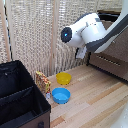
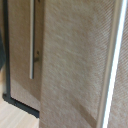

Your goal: Kindly move your gripper toward the top drawer's handle. With caution, hold the handle robustly using your gripper and pull open the top drawer. Let the handle go. Relocate your gripper to the bowl placed in the background. Gently hold the bowl using your gripper. Bring the gripper and the bowl to the ajar drawer. Softly release the bowl into it.

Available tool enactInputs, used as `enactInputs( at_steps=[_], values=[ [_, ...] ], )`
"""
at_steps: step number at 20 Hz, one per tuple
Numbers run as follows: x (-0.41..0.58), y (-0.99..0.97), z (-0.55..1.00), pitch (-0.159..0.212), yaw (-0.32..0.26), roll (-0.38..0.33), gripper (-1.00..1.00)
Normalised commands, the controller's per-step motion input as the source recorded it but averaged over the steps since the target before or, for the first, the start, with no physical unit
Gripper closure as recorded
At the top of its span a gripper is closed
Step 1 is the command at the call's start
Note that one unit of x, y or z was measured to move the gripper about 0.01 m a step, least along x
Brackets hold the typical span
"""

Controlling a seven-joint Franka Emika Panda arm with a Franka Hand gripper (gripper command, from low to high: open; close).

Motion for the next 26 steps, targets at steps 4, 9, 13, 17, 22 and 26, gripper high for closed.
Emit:
enactInputs(
  at_steps=[4,9,13,17,22,26],
  values=[
    [0.196,0.14,-0.01,0.039,-0.199,0.375,-1.00],
    [0.194,0.14,0.00,0.046,-0.201,0.375,-1.00],
    [0.194,0.14,0.00,0.047,-0.199,0.375,-1.00],
    [0.194,0.14,0.00,0.047,-0.199,0.375,-1.00],
    [0.197,0.14,0.00,0.040,-0.199,0.375,-1.00],
    [0.240,0.12,0.00,0.018,-0.200,0.367,-1.00]
  ],
)
